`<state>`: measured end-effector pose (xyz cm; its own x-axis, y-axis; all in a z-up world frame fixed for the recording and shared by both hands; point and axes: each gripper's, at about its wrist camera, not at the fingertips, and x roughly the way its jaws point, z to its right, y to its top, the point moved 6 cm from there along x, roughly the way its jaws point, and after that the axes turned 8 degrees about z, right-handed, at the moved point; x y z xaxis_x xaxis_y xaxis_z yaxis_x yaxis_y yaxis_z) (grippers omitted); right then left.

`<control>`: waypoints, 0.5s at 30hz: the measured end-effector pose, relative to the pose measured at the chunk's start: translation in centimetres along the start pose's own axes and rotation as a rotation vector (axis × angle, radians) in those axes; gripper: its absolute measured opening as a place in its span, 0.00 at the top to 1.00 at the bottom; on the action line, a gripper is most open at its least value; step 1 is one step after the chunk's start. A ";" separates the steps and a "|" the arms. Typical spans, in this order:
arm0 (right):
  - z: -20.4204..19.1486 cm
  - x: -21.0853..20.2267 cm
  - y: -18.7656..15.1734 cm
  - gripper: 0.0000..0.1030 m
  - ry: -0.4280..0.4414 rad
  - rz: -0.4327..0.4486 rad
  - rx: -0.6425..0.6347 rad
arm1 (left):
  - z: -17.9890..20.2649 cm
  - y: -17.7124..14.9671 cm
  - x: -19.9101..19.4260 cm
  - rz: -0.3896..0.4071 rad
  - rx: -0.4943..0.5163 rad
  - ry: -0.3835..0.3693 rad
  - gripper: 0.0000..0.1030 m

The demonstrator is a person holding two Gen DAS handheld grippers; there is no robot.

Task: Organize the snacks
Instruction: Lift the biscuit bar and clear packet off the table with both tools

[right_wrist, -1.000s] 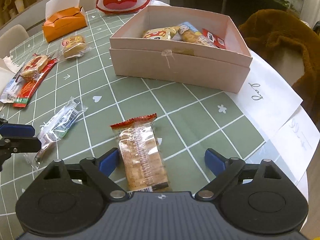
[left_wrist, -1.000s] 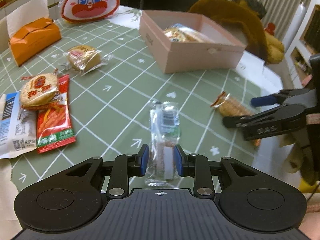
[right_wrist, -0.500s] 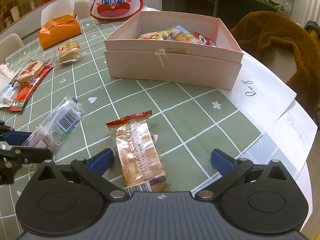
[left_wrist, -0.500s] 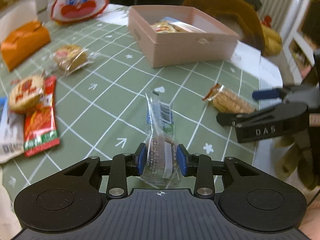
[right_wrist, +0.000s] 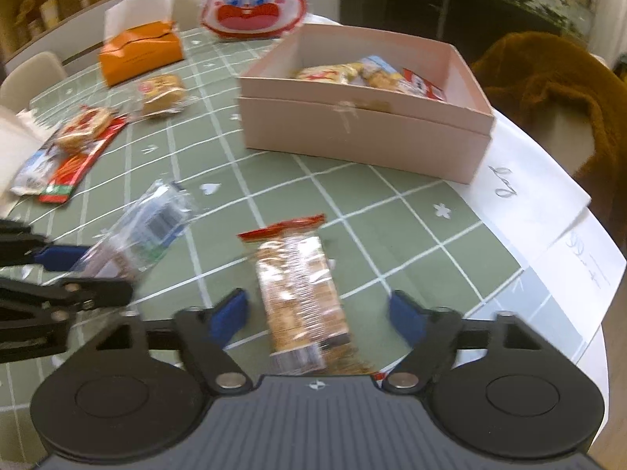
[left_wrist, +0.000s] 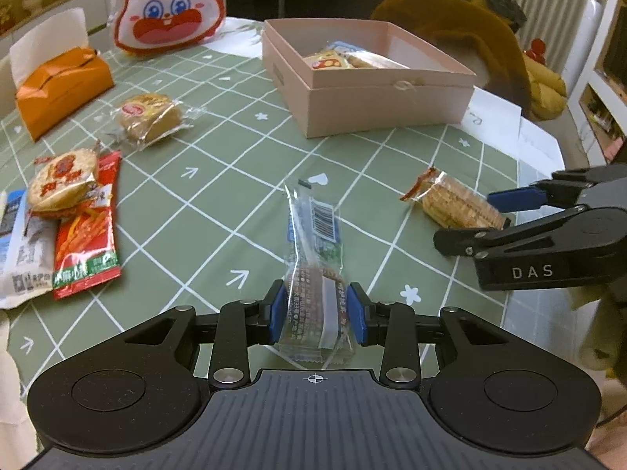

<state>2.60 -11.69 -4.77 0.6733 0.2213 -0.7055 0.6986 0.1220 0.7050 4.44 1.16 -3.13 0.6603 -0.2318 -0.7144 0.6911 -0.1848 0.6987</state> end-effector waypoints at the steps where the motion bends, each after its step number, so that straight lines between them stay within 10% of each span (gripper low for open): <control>1: -0.3 -0.2 0.0 0.50 0.011 -0.001 -0.011 | 0.1 0.0 0.0 0.002 0.008 0.003 0.62; 3: -1.0 -0.7 0.1 0.64 0.030 -0.018 -0.034 | 0.1 -0.2 -0.2 0.010 -0.008 0.003 0.63; 15: 0.7 -5.3 -0.4 0.64 0.104 0.023 0.048 | 2.6 -0.2 -2.2 0.040 -0.048 -0.005 0.63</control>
<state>-1.04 -13.60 -1.41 0.6622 0.3228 -0.6762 0.6958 0.0699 0.7148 2.08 -0.77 -1.59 0.6864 -0.2426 -0.6856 0.6776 -0.1289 0.7240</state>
